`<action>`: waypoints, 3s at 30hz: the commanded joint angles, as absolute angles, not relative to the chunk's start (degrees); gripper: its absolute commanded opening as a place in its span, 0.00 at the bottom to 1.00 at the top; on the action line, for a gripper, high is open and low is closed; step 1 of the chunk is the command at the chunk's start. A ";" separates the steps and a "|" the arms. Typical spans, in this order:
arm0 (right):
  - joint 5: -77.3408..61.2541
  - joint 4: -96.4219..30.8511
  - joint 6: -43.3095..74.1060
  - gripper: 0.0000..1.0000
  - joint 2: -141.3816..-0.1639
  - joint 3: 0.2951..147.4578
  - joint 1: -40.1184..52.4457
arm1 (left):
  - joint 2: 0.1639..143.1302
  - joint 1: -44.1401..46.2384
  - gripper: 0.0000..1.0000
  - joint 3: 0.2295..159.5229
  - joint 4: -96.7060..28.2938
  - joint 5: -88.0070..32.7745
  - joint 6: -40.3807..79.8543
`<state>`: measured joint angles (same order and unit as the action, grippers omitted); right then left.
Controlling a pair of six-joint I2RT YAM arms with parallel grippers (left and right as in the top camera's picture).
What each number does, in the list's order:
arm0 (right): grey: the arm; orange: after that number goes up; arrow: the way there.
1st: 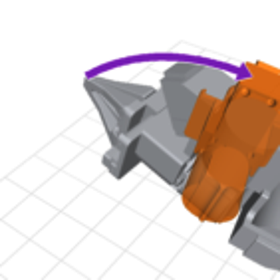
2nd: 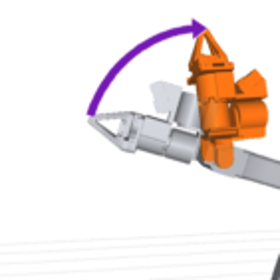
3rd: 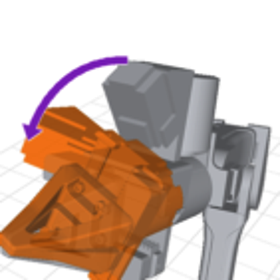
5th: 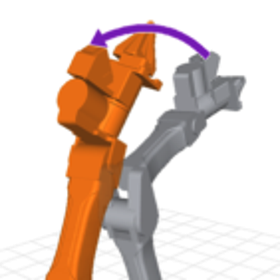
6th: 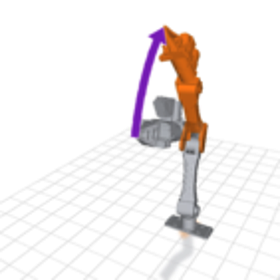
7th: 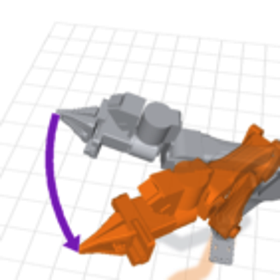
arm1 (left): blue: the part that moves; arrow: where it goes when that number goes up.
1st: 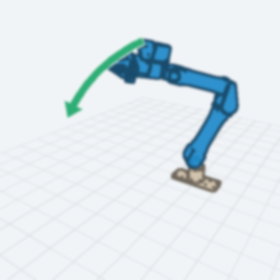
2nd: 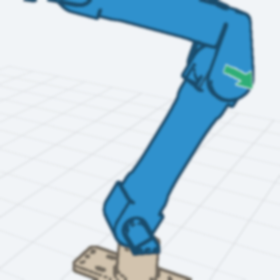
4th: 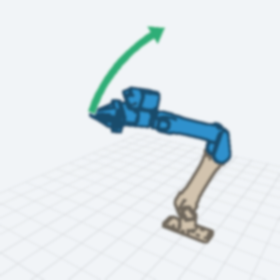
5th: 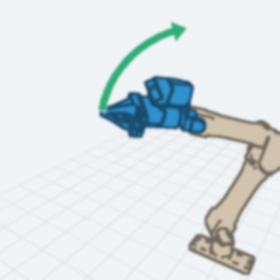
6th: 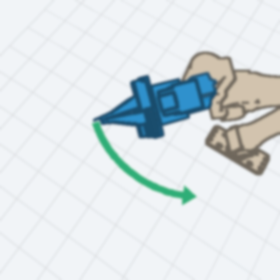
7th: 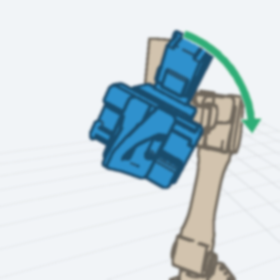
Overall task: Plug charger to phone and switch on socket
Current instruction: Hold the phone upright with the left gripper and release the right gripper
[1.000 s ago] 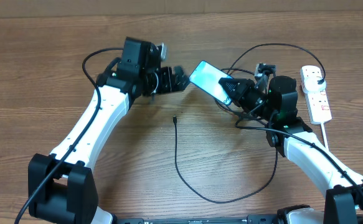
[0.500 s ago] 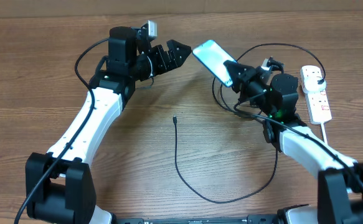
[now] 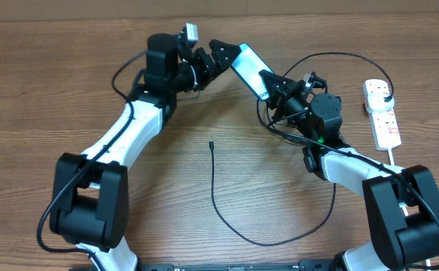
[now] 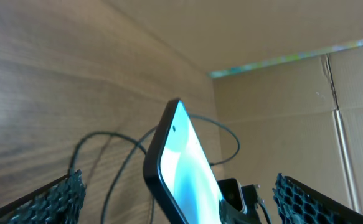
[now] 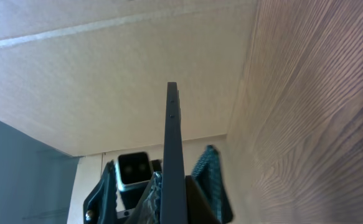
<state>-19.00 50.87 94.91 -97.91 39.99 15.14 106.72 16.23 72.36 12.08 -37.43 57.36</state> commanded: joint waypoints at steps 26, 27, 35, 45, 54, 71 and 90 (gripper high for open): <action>-9.52 52.21 89.47 0.04 -97.95 42.48 20.51 | 108.01 23.38 0.76 72.25 18.74 -29.45 77.60; -10.00 52.21 89.47 0.04 -97.95 42.48 20.51 | 108.01 23.40 0.73 72.25 18.76 -29.45 77.62; -10.79 52.18 88.23 0.04 -97.95 42.48 20.58 | 108.01 23.40 0.52 72.25 18.72 -29.45 78.43; -10.50 52.03 87.99 0.04 -97.95 42.48 20.56 | 108.01 23.40 0.21 72.25 18.72 -30.04 78.43; -11.33 52.03 87.99 0.49 -97.95 42.48 20.56 | 108.01 23.38 0.04 72.25 18.74 -30.04 78.41; -44.01 48.69 64.42 1.00 -89.65 42.48 5.21 | 108.01 12.32 0.04 72.25 18.90 -47.86 71.77; -35.97 8.82 35.86 1.00 -78.28 42.48 16.01 | 108.01 -0.16 0.04 72.25 7.42 -69.36 63.18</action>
<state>-40.45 11.09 42.68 -80.23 41.89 13.82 107.92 1.23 71.70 7.35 -64.84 65.10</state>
